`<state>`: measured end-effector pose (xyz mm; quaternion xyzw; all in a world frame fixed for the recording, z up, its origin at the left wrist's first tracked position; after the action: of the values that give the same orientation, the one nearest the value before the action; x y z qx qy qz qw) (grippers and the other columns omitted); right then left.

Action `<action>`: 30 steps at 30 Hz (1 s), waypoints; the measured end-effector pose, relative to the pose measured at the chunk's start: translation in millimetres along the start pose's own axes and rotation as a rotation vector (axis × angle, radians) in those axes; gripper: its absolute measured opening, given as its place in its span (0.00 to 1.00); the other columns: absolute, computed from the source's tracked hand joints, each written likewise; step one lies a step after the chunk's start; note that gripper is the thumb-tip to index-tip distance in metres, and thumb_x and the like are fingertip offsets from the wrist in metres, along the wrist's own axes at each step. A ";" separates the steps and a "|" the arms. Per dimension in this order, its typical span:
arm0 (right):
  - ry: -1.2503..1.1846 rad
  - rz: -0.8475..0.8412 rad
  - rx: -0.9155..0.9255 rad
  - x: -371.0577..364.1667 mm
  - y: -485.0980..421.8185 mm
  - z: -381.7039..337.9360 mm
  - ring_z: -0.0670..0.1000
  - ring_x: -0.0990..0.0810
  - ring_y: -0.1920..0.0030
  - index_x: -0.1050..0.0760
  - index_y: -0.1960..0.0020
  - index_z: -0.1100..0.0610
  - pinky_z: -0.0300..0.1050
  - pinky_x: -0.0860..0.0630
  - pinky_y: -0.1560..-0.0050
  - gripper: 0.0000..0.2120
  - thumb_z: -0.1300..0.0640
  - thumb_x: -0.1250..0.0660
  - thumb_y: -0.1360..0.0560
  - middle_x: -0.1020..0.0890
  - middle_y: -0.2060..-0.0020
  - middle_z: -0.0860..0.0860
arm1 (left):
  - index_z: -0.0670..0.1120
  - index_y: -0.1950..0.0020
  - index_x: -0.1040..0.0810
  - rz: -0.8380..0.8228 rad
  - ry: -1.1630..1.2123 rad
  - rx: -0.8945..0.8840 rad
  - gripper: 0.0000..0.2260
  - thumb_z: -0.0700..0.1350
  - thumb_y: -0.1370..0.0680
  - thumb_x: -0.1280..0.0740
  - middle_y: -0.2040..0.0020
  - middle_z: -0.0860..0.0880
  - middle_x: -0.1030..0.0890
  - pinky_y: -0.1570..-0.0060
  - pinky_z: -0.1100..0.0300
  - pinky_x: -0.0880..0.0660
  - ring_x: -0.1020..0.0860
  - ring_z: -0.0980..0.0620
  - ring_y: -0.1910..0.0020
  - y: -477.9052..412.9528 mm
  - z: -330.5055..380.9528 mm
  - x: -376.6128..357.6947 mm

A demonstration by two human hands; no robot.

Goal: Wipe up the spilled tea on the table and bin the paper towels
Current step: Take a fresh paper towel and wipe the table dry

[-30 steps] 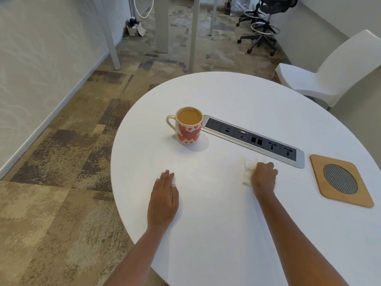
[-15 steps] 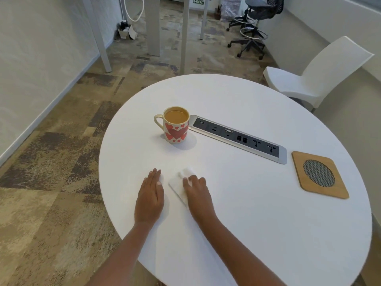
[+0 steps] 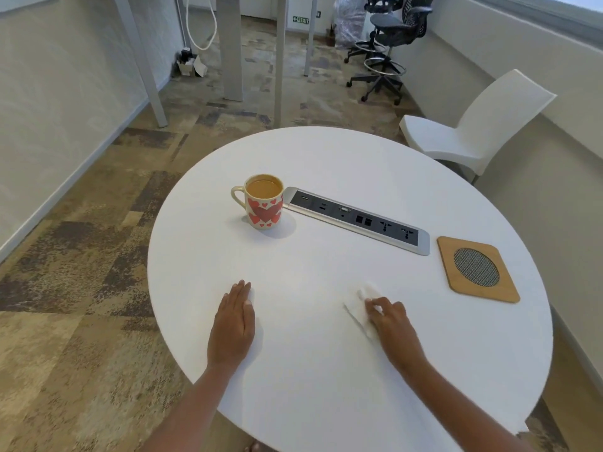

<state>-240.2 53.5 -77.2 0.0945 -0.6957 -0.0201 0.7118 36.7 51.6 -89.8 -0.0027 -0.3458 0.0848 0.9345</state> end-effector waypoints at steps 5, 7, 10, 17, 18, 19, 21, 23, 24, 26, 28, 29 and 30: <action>-0.209 0.016 -0.366 2.2 -0.8 -24.3 0.57 0.32 0.37 0.40 0.29 0.61 0.47 0.26 0.44 0.19 0.65 0.54 0.19 0.34 0.34 0.57 | 0.40 0.31 0.33 0.035 0.051 0.039 0.22 0.45 0.22 0.51 0.29 0.43 0.31 0.28 0.56 0.45 0.36 0.47 0.28 14.0 2.3 -5.5; -0.299 0.022 -0.416 3.4 -2.8 -37.0 0.58 0.31 0.38 0.36 0.33 0.64 0.48 0.26 0.45 0.17 0.66 0.53 0.20 0.33 0.37 0.59 | 0.40 0.31 0.33 0.037 0.061 0.055 0.19 0.41 0.20 0.49 0.29 0.44 0.32 0.27 0.56 0.45 0.37 0.48 0.27 19.1 3.0 -10.7; -0.527 0.013 -0.369 -0.5 -3.6 -63.6 0.61 0.33 0.40 0.35 0.37 0.68 0.51 0.32 0.45 0.14 0.67 0.51 0.21 0.34 0.38 0.64 | 0.40 0.31 0.33 0.042 0.074 0.069 0.18 0.37 0.20 0.48 0.29 0.44 0.31 0.27 0.58 0.46 0.37 0.49 0.27 24.5 9.3 -17.9; -0.918 -0.005 -0.429 3.0 -2.5 -88.7 0.57 0.29 0.38 0.30 0.39 0.65 0.41 0.32 0.42 0.14 0.67 0.47 0.22 0.28 0.38 0.59 | 0.40 0.31 0.32 0.042 0.224 0.159 0.17 0.38 0.19 0.47 0.31 0.43 0.29 0.29 0.55 0.39 0.32 0.48 0.30 31.9 37.4 -34.5; -0.966 0.018 -0.424 4.5 -1.0 -87.1 0.56 0.28 0.38 0.28 0.40 0.64 0.38 0.33 0.43 0.14 0.66 0.46 0.22 0.26 0.40 0.58 | 0.40 0.31 0.32 0.042 0.246 0.169 0.17 0.38 0.20 0.46 0.31 0.43 0.28 0.31 0.55 0.37 0.31 0.47 0.31 32.1 41.6 -36.2; -1.024 0.026 -0.423 3.4 -0.3 -85.1 0.56 0.26 0.42 0.24 0.45 0.62 0.37 0.32 0.46 0.11 0.65 0.44 0.22 0.23 0.45 0.56 | 0.40 0.32 0.32 0.043 0.265 0.185 0.16 0.38 0.20 0.45 0.32 0.42 0.27 0.32 0.56 0.36 0.30 0.47 0.32 31.7 45.2 -37.7; -1.055 0.066 -0.407 8.8 -0.1 -80.7 0.53 0.28 0.56 0.27 0.69 0.53 0.39 0.32 0.58 0.18 0.59 0.41 0.21 0.26 0.65 0.52 | 0.39 0.32 0.31 0.051 0.287 0.239 0.16 0.37 0.20 0.45 0.33 0.41 0.27 0.36 0.56 0.33 0.29 0.45 0.34 29.5 50.3 -40.0; -1.065 0.106 -0.462 9.9 1.4 -71.5 0.51 0.33 0.59 0.41 0.76 0.50 0.39 0.38 0.58 0.25 0.55 0.41 0.20 0.32 0.67 0.53 | 0.39 0.33 0.31 0.050 0.305 0.304 0.16 0.37 0.20 0.46 0.34 0.40 0.27 0.39 0.57 0.32 0.28 0.44 0.36 26.9 53.7 -41.9; -1.062 0.110 -0.493 8.7 2.6 -67.2 0.51 0.32 0.59 0.41 0.76 0.51 0.39 0.39 0.57 0.25 0.55 0.42 0.20 0.31 0.64 0.54 | 0.39 0.34 0.31 0.040 0.312 0.330 0.16 0.37 0.20 0.47 0.35 0.40 0.28 0.40 0.58 0.33 0.28 0.44 0.37 25.6 55.0 -43.5; -1.057 0.099 -0.546 6.5 4.7 -60.4 0.54 0.27 0.54 0.28 0.69 0.55 0.42 0.33 0.53 0.18 0.59 0.42 0.21 0.29 0.56 0.57 | 0.39 0.34 0.31 0.019 0.318 0.367 0.15 0.37 0.20 0.47 0.34 0.39 0.28 0.41 0.58 0.33 0.28 0.43 0.37 24.2 56.6 -45.3; -1.012 0.034 -0.576 4.6 7.4 -58.0 0.58 0.27 0.41 0.26 0.43 0.59 0.45 0.31 0.41 0.10 0.61 0.41 0.22 0.28 0.44 0.59 | 0.39 0.35 0.30 0.002 0.310 0.388 0.15 0.37 0.20 0.47 0.34 0.39 0.28 0.39 0.56 0.33 0.28 0.43 0.36 23.7 56.6 -46.1; -0.981 0.009 -0.585 3.6 8.0 -56.6 0.59 0.29 0.37 0.32 0.36 0.59 0.46 0.32 0.37 0.15 0.61 0.40 0.23 0.29 0.39 0.60 | 0.39 0.35 0.30 -0.010 0.308 0.395 0.15 0.37 0.20 0.46 0.34 0.39 0.28 0.38 0.55 0.33 0.28 0.42 0.36 23.7 56.6 -46.7; -0.973 0.003 -0.579 4.0 7.5 -56.0 0.59 0.30 0.35 0.36 0.33 0.59 0.47 0.32 0.36 0.19 0.61 0.39 0.23 0.29 0.38 0.60 | 0.39 0.35 0.30 -0.025 0.304 0.402 0.15 0.37 0.20 0.46 0.34 0.40 0.28 0.38 0.54 0.33 0.28 0.42 0.36 23.4 56.7 -47.8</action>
<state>-185.2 66.3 -72.8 -0.1256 -0.9098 -0.2505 0.3063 -39.3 64.0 -79.0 0.1747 -0.1773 0.1389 0.9585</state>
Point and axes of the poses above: each hand's wrist, its own y-axis away from the middle knuckle, its own x-axis out of the back of the hand, z = x × y, the point moved 8 cm from there along -y, towards the middle knuckle
